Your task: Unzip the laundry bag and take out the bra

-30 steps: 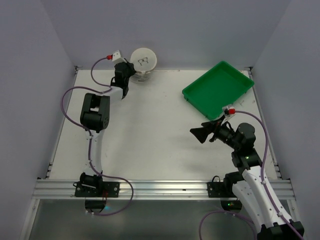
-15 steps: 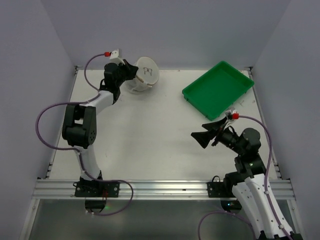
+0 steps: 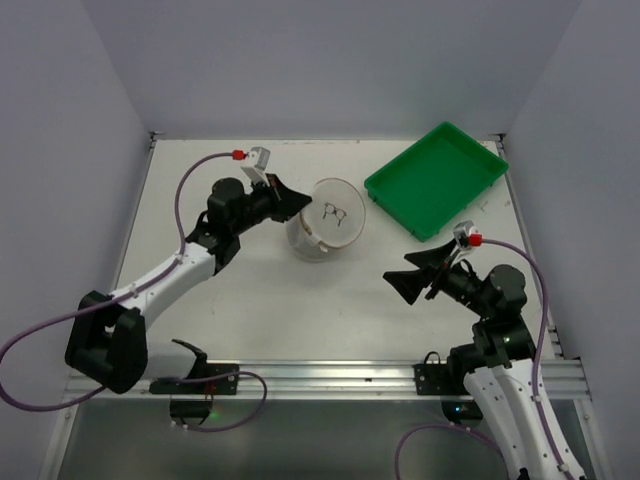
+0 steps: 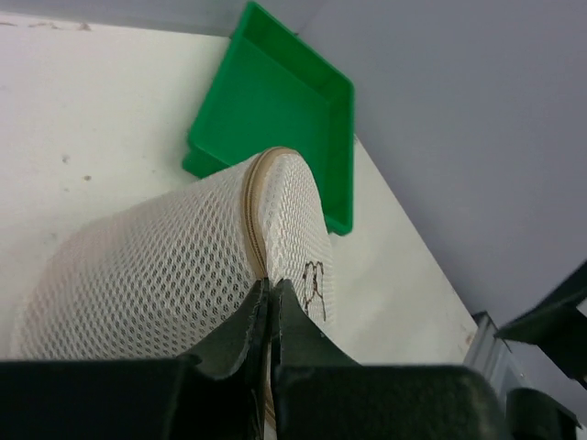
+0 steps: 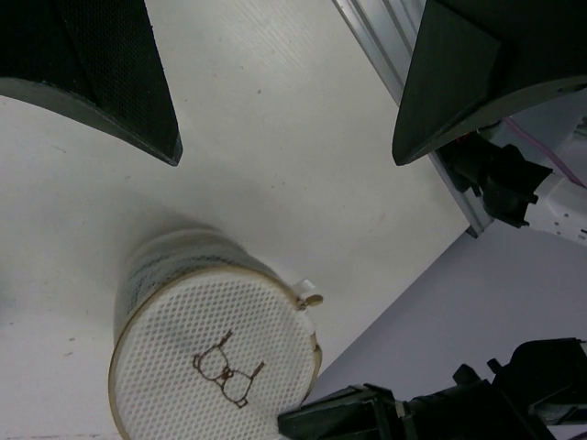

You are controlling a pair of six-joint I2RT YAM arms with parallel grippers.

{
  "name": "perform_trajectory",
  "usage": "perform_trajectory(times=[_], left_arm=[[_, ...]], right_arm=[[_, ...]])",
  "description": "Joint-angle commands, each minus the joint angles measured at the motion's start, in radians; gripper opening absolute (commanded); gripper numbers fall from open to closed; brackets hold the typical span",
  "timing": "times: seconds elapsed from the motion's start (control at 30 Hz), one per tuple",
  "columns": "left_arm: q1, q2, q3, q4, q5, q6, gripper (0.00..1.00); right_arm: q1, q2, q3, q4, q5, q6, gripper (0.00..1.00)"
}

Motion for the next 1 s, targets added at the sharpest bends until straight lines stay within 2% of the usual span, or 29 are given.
perform_trajectory(times=[0.0,0.13,0.17,0.23,0.27,0.33,0.37,0.47,0.6,0.7,0.83,0.97], left_arm=[[-0.038,-0.14,-0.093,0.032,0.035,-0.06,0.0],[-0.049,-0.233,-0.193,-0.031,-0.028,-0.046,0.01],[-0.049,-0.262,-0.211,-0.04,-0.035,-0.043,0.16],[-0.049,-0.304,-0.265,-0.051,-0.072,-0.041,0.38],[-0.049,-0.319,-0.285,-0.058,-0.081,-0.043,0.54],[-0.049,-0.366,-0.293,-0.1,-0.101,-0.043,0.7],[-0.049,-0.385,-0.293,-0.12,-0.111,-0.044,0.83],[-0.049,-0.463,-0.291,-0.215,-0.152,-0.044,0.98],[-0.049,-0.537,-0.29,-0.392,-0.166,-0.008,1.0],[-0.049,-0.549,-0.296,-0.446,-0.12,0.034,1.0],[-0.048,-0.473,-0.279,-0.433,-0.043,0.081,1.0],[-0.046,-0.361,-0.166,-0.483,-0.029,0.164,1.0]], right_arm=[[0.005,-0.042,-0.013,0.009,-0.018,0.05,0.99],[0.013,-0.071,-0.031,0.015,0.002,0.085,0.99],[0.018,-0.067,-0.031,0.003,0.014,0.086,0.99],[0.027,-0.058,-0.025,-0.019,0.026,0.082,0.99],[0.037,-0.048,-0.024,-0.026,0.043,0.082,0.99],[0.051,-0.045,-0.027,-0.04,0.069,0.079,0.99],[0.07,-0.044,-0.028,-0.046,0.088,0.076,0.99],[0.103,-0.032,-0.04,-0.057,0.177,0.068,0.99],[0.131,0.008,-0.053,-0.056,0.249,0.068,0.99],[0.179,0.05,-0.048,-0.051,0.304,0.079,0.99],[0.284,0.129,-0.03,-0.042,0.43,0.1,0.99],[0.419,0.214,-0.007,-0.028,0.56,0.131,0.99]])
